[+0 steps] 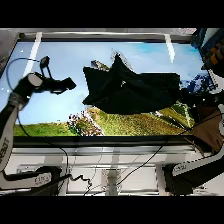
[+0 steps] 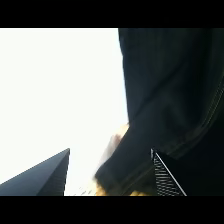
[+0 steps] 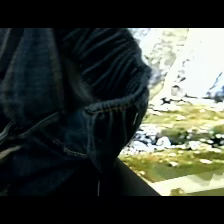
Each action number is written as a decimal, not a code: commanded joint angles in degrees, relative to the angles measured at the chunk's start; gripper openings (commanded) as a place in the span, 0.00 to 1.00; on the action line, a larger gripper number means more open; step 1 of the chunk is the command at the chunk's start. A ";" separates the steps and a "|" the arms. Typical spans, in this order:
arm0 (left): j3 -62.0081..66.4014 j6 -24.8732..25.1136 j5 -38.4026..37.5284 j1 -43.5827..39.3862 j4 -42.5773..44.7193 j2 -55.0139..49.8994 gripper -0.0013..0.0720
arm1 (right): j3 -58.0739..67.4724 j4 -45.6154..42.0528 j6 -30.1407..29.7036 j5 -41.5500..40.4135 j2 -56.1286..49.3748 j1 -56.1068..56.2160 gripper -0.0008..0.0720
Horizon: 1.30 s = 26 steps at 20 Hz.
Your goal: Fold the clothes and pants, and hang the long-sleeved shirts on hangers.
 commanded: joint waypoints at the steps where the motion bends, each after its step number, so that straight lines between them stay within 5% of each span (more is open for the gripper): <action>1: -1.70 4.70 17.31 -5.03 -10.56 -6.38 0.76 | 0.09 -0.42 -4.17 2.47 2.16 0.13 0.11; 4: -0.79 5.25 26.10 -9.60 -10.49 -11.52 0.76 | 0.09 -2.23 -5.40 2.45 5.38 0.09 0.11; 14: 6.47 4.17 26.58 -11.41 -11.54 -21.84 0.74 | 0.20 -2.29 -5.40 2.62 9.53 0.09 0.11; 21: 7.58 3.72 31.50 -13.09 -11.56 -21.99 0.05 | 0.20 -3.13 -5.38 7.32 10.34 0.09 0.11; 26: 7.65 4.02 32.83 -11.47 -7.91 -17.07 0.05 | 0.22 -3.87 -5.29 8.79 11.19 0.09 0.11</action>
